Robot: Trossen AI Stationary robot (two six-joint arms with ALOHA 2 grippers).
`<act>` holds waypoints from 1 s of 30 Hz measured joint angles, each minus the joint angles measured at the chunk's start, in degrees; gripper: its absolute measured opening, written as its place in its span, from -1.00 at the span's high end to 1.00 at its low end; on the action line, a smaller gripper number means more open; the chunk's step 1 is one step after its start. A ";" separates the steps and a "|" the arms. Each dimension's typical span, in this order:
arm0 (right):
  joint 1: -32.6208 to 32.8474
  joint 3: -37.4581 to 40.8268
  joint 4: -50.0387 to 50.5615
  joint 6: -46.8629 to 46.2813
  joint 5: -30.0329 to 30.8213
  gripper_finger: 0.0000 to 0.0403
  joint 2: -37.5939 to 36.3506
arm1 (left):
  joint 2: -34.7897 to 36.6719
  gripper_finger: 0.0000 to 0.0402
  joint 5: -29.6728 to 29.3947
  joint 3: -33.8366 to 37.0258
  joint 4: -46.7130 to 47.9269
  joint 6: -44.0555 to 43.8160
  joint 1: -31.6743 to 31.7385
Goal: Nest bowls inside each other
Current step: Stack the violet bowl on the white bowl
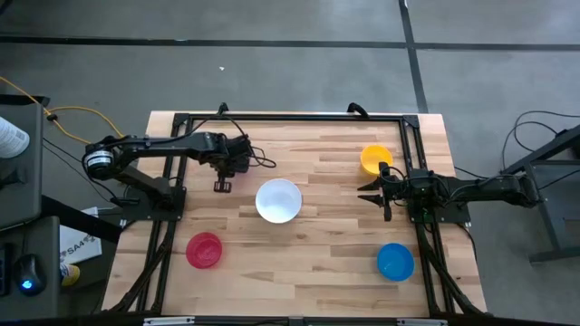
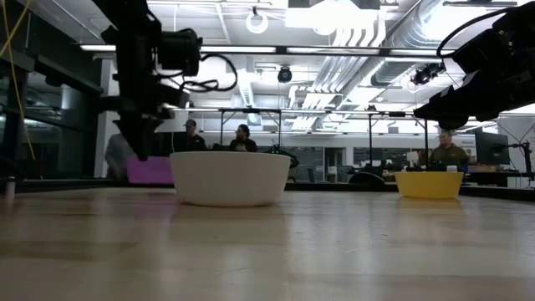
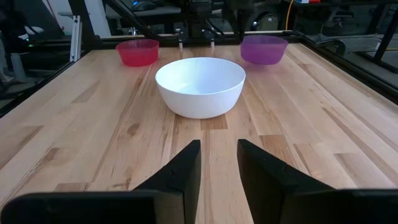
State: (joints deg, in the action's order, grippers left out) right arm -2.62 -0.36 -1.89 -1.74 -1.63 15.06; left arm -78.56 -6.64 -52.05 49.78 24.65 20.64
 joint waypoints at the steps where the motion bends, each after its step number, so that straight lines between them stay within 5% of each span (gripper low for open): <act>1: 0.01 0.00 0.00 0.00 0.00 0.51 0.01 | 0.01 1.00 -0.35 -0.61 0.34 0.51 -0.39; 9: 0.01 0.00 0.00 0.02 0.00 0.51 0.01 | 0.00 1.00 -4.40 -4.58 4.83 0.84 -3.49; 30: -0.01 0.00 0.00 0.01 0.00 0.51 0.00 | -3.28 1.00 -1.83 -17.04 12.37 -0.15 -16.89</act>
State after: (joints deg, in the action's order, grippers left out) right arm -2.63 -0.36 -1.89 -1.73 -1.63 15.06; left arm -81.84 -8.47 -69.09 62.15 24.50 3.76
